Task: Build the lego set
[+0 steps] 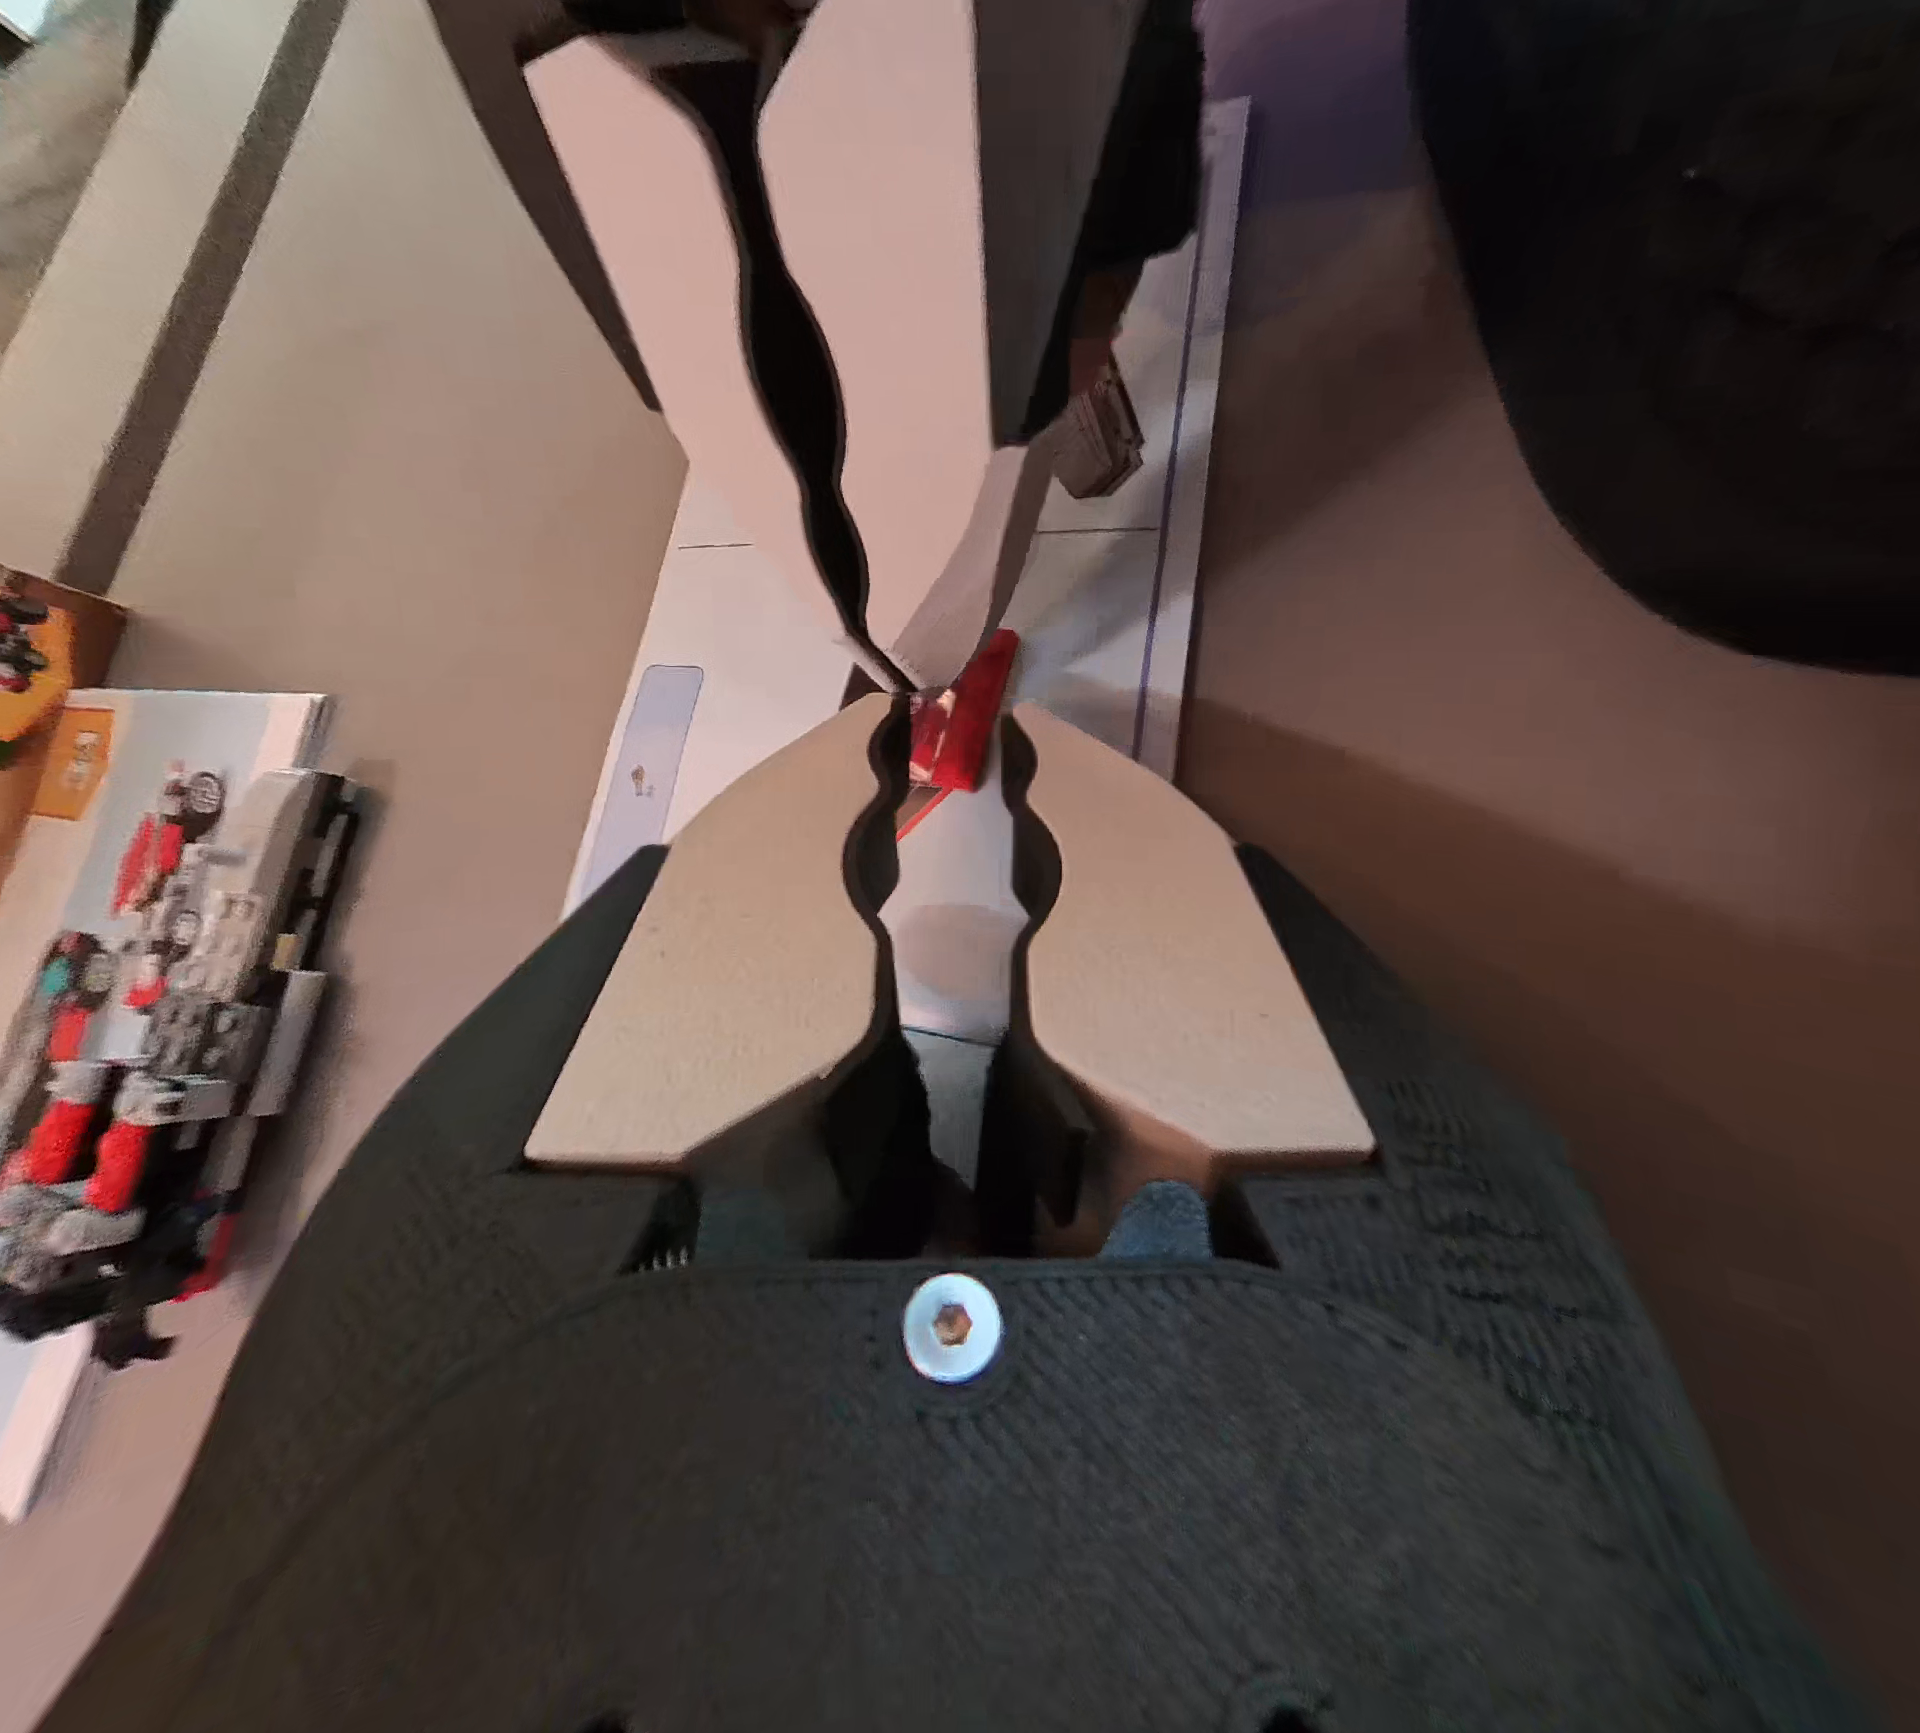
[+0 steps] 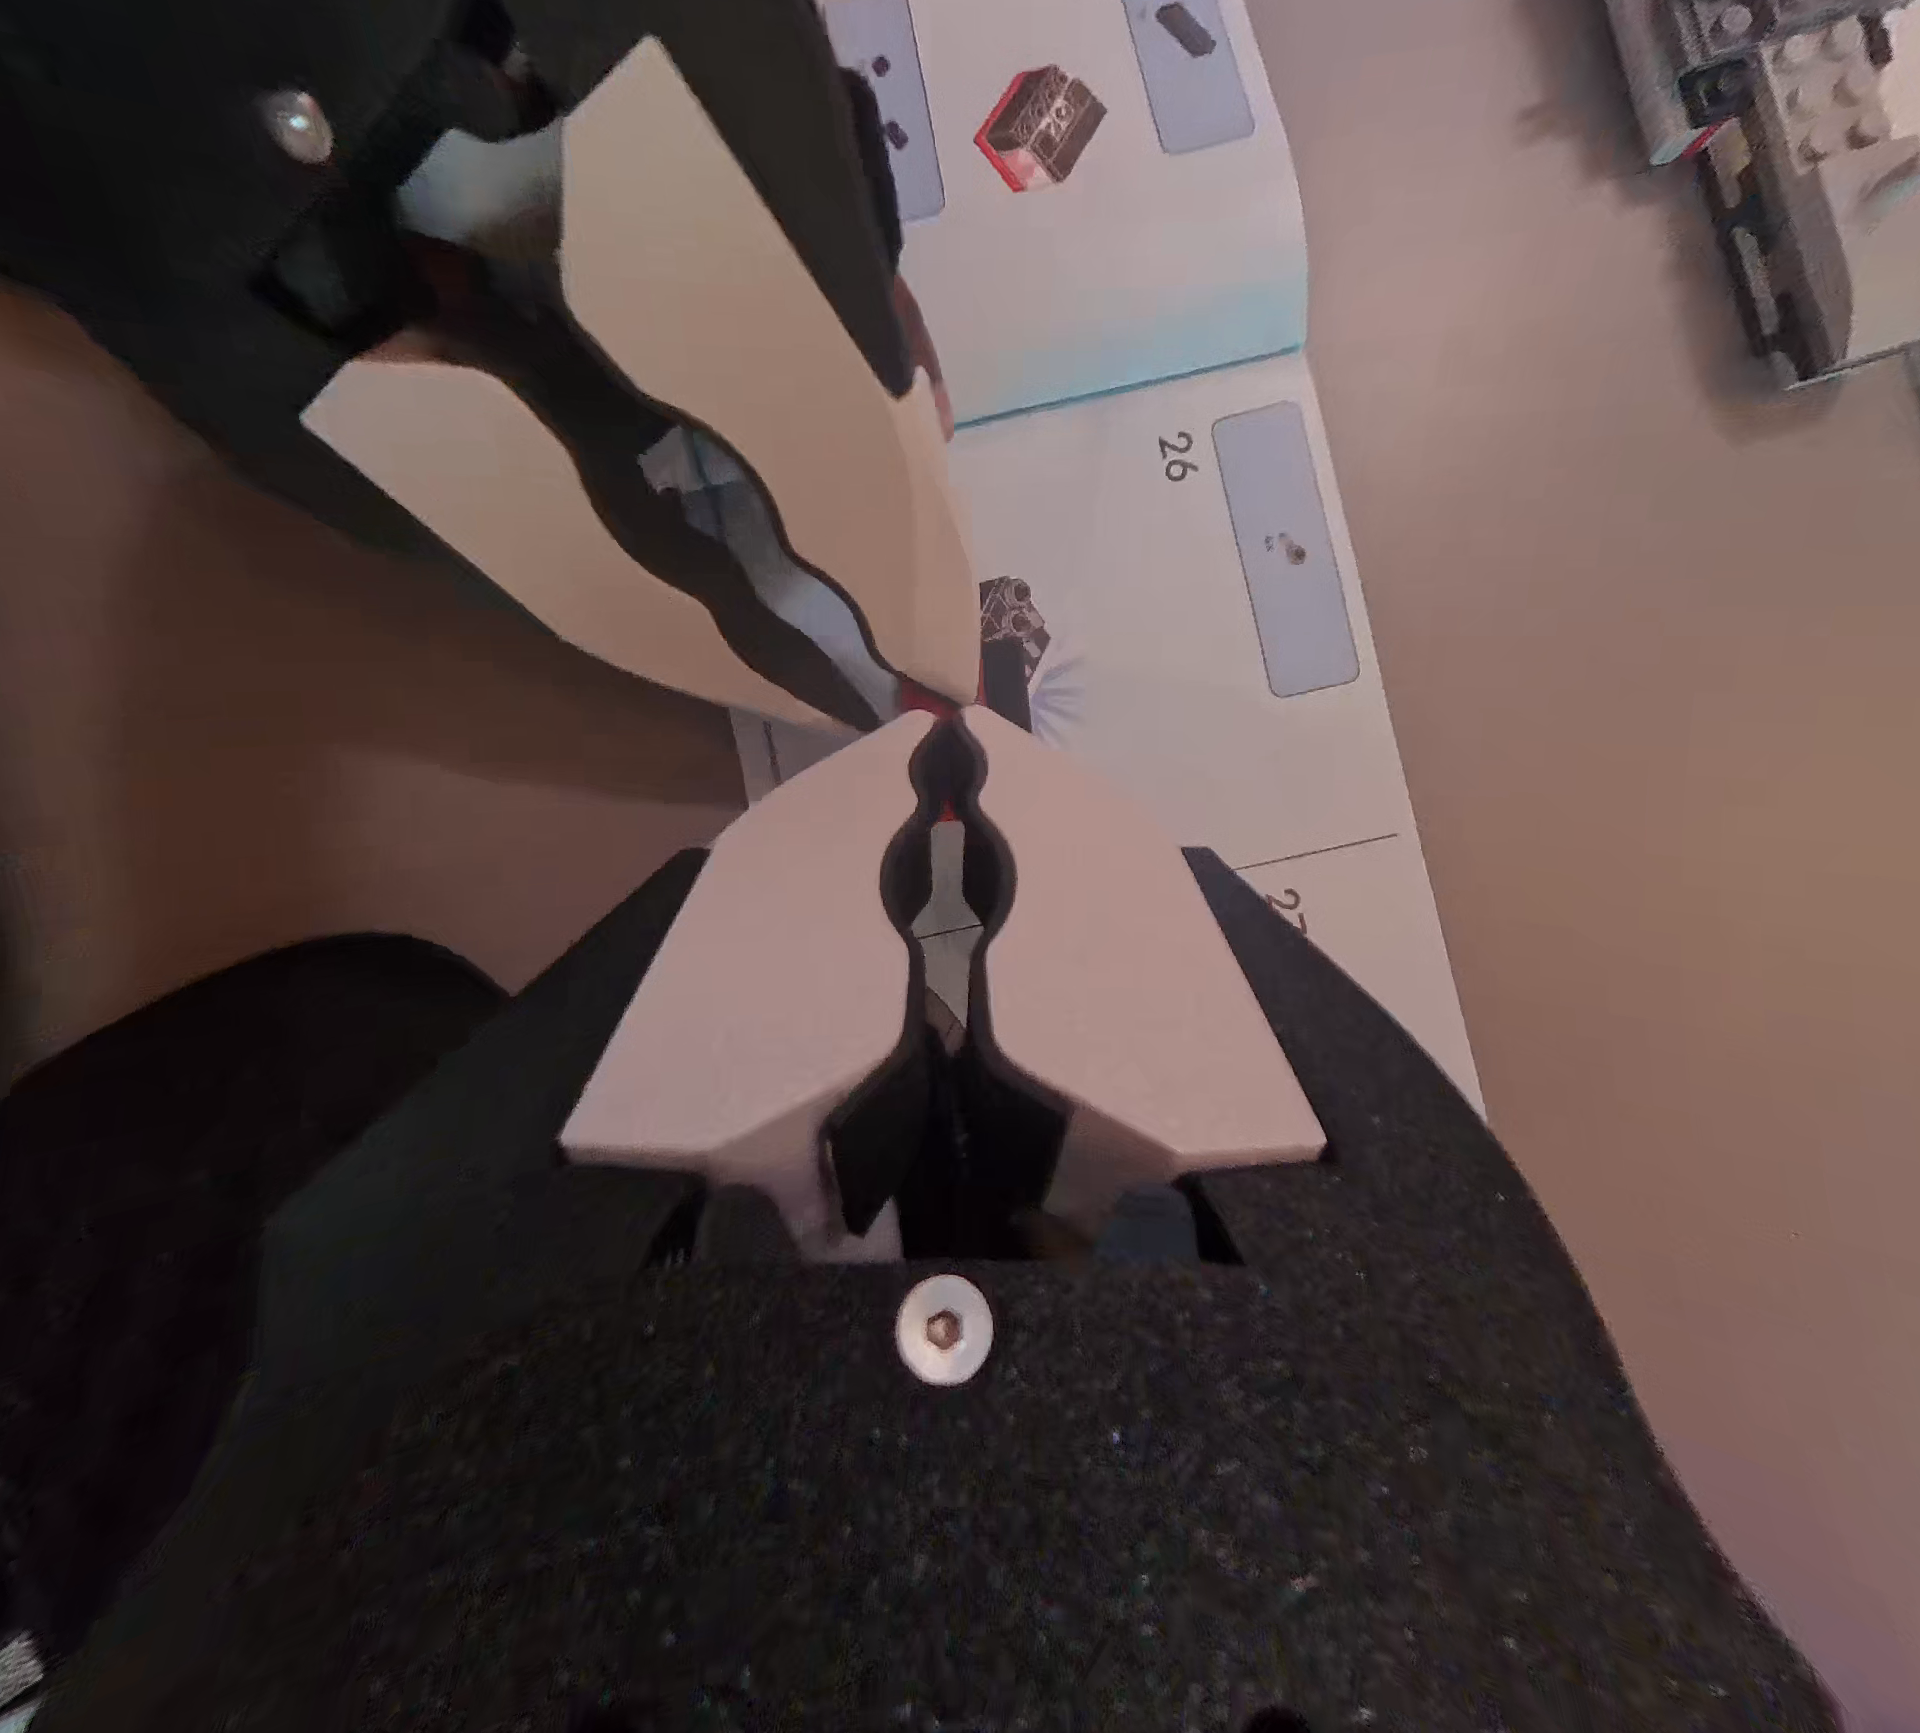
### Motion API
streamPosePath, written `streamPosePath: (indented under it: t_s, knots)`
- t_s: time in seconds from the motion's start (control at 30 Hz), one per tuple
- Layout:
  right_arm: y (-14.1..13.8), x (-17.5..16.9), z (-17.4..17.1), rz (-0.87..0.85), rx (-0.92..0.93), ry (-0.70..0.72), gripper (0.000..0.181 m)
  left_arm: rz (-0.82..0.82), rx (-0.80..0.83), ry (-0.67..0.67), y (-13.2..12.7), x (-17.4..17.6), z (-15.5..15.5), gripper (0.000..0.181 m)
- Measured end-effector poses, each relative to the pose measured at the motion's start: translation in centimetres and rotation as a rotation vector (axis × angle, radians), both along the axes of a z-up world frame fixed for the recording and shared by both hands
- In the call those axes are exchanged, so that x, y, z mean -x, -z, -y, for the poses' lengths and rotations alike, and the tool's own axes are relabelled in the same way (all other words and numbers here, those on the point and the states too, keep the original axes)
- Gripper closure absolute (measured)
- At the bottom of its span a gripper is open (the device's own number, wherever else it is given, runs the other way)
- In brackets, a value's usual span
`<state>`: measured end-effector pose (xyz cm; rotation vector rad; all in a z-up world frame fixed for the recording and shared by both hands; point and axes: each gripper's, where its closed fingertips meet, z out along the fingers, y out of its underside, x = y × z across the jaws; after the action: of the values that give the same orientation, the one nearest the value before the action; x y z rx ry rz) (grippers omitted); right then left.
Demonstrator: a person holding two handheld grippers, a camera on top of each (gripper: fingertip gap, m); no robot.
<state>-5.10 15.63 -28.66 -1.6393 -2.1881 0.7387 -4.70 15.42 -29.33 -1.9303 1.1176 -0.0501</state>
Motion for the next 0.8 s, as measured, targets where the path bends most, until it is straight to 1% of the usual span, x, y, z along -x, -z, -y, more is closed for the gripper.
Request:
streamPosePath:
  t_s: [0.03,0.07,0.13,0.2,0.27,0.33,0.37,0.43,0.5,0.57,0.63,0.8]
  knots:
    - [-0.1,-0.1,0.1,-0.023,0.009,-0.006,0.181,0.028,0.007,-0.003,0.0,-0.1,0.0,0.165]
    - [0.1,0.4,0.1,-0.065,0.057,-0.004,0.181,0.043,0.008,-0.003,-0.1,0.0,0.1,0.164]
    - [-1.7,0.3,-0.1,-0.186,0.14,0.015,0.181,0.088,0.039,-0.011,-0.4,0.2,0.1,0.158]
    - [-3.4,-0.1,-1.8,-0.295,0.116,0.084,0.181,0.219,0.04,0.001,-2.0,0.2,0.2,0.158]
    - [-3.2,-0.6,-2.6,-0.3,0.093,0.126,0.181,0.356,0.005,-0.009,-4.0,0.6,-0.1,0.159]
    - [-1.9,-0.8,-2.0,-0.26,0.106,0.135,0.18,0.412,-0.006,-0.047,-4.8,1.4,-0.5,0.162]
    - [-1.3,-0.7,-1.5,-0.253,0.115,0.129,0.179,0.415,-0.001,-0.07,-4.7,1.7,-0.7,0.165]
    - [-0.5,-0.5,-1.4,-0.26,0.096,0.155,0.178,0.364,0.039,-0.125,-3.4,2.3,-1.2,0.175]
    - [-0.8,0.0,-1.8,-0.308,0.111,0.209,0.179,0.279,0.067,-0.178,-2.0,2.7,-1.7,0.18]
    - [-1.4,0.4,-1.5,-0.343,0.163,0.225,0.181,0.286,0.091,-0.165,-1.8,2.1,-1.8,0.181]
    - [-1.0,0.3,-1.6,-0.319,0.134,0.227,0.181,0.324,0.117,-0.152,-2.0,1.4,-1.9,0.181]
    - [-0.2,0.3,-1.6,-0.288,0.101,0.215,0.181,0.28,0.178,-0.136,-0.8,1.0,-1.4,0.181]
